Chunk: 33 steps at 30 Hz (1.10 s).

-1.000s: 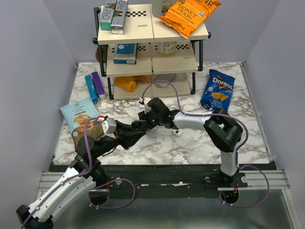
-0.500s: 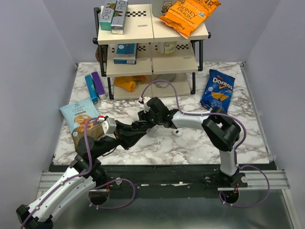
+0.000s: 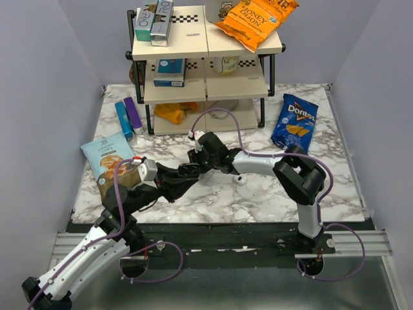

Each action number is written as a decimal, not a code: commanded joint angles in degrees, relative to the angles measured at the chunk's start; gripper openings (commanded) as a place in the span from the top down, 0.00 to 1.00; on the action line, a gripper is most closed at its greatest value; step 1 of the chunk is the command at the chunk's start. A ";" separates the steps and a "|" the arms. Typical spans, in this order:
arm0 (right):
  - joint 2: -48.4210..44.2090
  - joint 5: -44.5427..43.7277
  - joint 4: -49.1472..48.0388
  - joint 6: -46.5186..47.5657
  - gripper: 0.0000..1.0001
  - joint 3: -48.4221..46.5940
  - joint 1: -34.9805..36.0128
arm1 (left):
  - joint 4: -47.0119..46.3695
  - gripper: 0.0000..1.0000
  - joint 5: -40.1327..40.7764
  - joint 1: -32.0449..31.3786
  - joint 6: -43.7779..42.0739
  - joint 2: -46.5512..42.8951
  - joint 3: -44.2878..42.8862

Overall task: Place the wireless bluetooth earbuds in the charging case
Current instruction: Pick up the earbud from the center of the board.

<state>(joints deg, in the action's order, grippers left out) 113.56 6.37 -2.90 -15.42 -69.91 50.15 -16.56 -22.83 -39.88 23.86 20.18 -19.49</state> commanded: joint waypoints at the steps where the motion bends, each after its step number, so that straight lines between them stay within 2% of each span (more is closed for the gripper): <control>1: 0.79 -3.65 2.63 0.04 0.52 1.44 -0.49 | -0.41 1.00 1.21 -0.29 0.49 -0.32 -0.03; 16: 0.52 -6.19 4.39 0.13 0.59 1.97 -0.58 | -0.49 1.00 1.21 -0.38 0.58 -0.23 -0.03; 26: 0.17 -8.48 4.48 0.21 0.75 2.32 -0.58 | -0.58 1.00 1.21 -0.38 0.58 -0.14 0.06; 31: -0.18 -8.83 4.30 0.48 0.80 2.32 -0.58 | -0.76 1.00 1.21 -0.38 0.66 -0.06 0.06; 33: -0.35 -8.75 4.30 0.74 0.87 2.23 -0.67 | -0.76 1.00 1.21 -0.46 0.66 -0.15 0.06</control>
<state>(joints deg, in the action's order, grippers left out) 113.47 -0.62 -1.08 -15.40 -68.82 49.54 -16.56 -22.61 -39.90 23.88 20.21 -19.49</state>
